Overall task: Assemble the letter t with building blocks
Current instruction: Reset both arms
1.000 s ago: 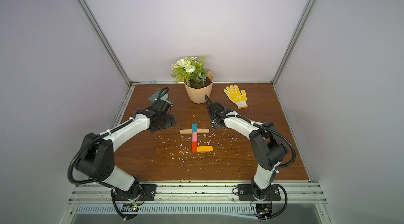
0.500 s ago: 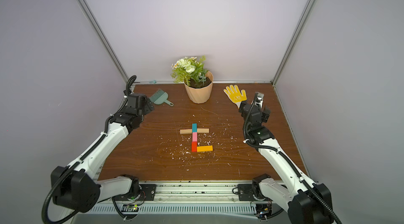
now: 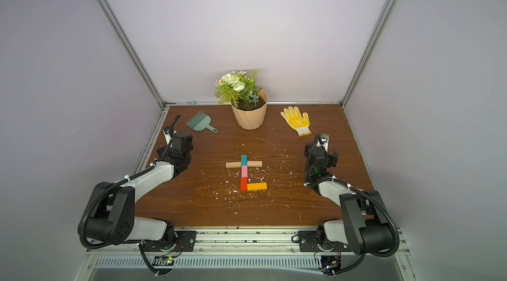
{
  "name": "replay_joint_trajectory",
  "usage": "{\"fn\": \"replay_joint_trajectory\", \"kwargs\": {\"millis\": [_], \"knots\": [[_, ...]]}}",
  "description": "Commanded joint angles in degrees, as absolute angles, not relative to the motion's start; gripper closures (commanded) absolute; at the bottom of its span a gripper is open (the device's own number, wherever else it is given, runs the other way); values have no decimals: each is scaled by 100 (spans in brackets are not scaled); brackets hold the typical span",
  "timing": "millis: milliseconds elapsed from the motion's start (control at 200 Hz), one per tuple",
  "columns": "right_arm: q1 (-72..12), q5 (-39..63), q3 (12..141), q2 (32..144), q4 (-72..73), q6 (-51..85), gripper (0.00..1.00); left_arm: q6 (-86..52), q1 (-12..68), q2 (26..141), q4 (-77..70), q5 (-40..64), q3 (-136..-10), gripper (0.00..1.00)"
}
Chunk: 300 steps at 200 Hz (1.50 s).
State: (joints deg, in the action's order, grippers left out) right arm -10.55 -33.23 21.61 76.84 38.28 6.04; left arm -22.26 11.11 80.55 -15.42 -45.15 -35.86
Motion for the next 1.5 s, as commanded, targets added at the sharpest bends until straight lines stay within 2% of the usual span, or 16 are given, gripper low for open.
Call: {"fn": "replay_joint_trajectory", "kwargs": {"millis": [0, 115, 290, 440, 621, 741, 1036, 1496], "knots": [[-1061, -3025, 1895, 7657, 5464, 1, 1, -1558, 1158, 8010, -3283, -4950, -3045, 1], [-1053, -2677, 1824, 7721, 5609, -136, 0, -954, 1144, 7804, -4222, -4658, -2594, 1], [-1050, -2368, 1574, 8106, 6296, -278, 0, -847, 978, 7898, -4867, -4623, -2098, 1], [-1032, -2155, 1492, 8250, 6525, -352, 0, -882, 519, 8032, -6395, -3460, -1243, 1], [-784, -1621, 1645, 8440, 6371, -241, 1, -353, 483, 8484, -6051, -2292, -1726, 1], [-657, -1273, 1605, 8468, 6434, -211, 0, -314, 457, 8505, -6051, -2091, -1719, 1], [-462, -888, 1637, 8569, 6433, -132, 0, -354, 418, 8665, -6892, -2031, -1320, 1], [-464, -887, 1635, 8569, 6431, -141, 0, -333, 404, 8639, -6808, -1984, -1334, 1]]}}
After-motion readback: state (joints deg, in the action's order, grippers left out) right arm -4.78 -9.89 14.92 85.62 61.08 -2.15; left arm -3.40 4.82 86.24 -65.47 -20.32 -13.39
